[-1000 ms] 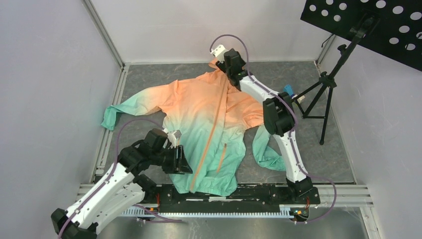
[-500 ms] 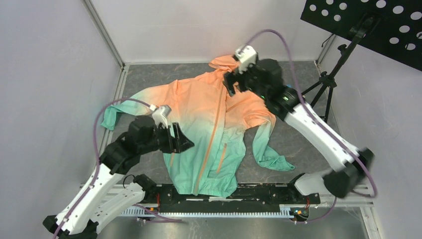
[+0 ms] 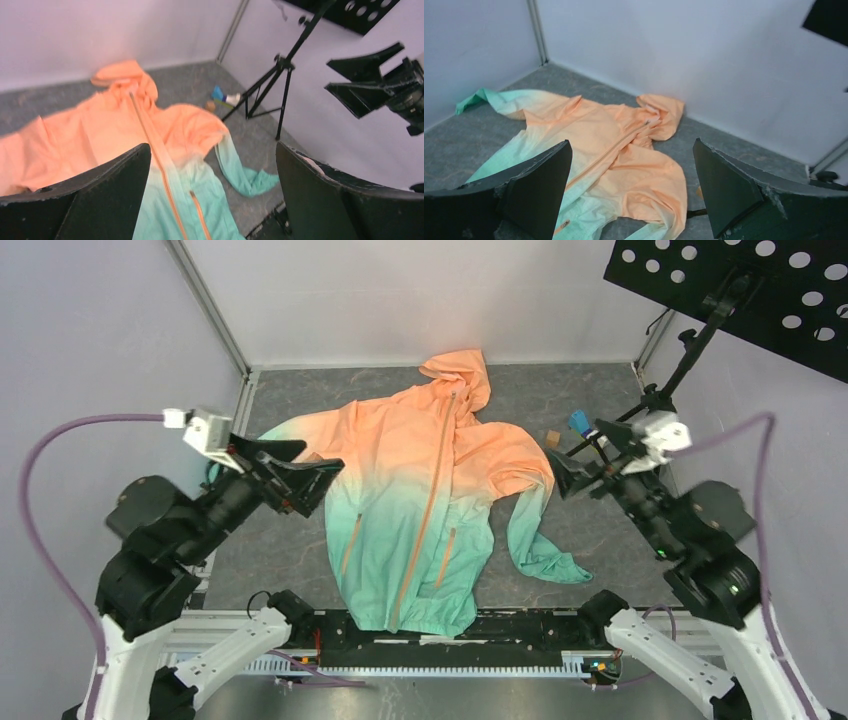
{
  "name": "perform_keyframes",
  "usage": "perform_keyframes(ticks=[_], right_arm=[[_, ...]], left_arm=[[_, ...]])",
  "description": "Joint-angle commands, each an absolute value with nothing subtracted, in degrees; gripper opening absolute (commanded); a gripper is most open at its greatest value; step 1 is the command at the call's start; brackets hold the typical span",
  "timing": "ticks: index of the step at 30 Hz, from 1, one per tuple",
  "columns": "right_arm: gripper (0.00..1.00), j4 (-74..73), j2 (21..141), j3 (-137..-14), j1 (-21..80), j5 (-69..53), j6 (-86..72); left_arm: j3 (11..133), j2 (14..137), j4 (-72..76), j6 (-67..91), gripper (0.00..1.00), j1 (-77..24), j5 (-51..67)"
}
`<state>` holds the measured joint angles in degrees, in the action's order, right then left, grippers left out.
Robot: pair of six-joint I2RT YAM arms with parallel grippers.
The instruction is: Zip up the jacket
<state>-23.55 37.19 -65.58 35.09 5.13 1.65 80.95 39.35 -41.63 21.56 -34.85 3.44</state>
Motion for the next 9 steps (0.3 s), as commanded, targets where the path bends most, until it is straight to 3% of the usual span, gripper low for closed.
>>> perform_keyframes(ticks=[1,9], right_arm=[[0.97,-27.6,32.9,-69.8,35.0,12.2,3.1],[0.97,-25.0,25.6,-69.7,35.0,16.9,6.5]], left_arm=[[85.4,37.2,-34.6,14.0,1.0,-34.8,0.2],[85.9,32.3,-27.2,11.0,1.0,-34.8,-4.5]])
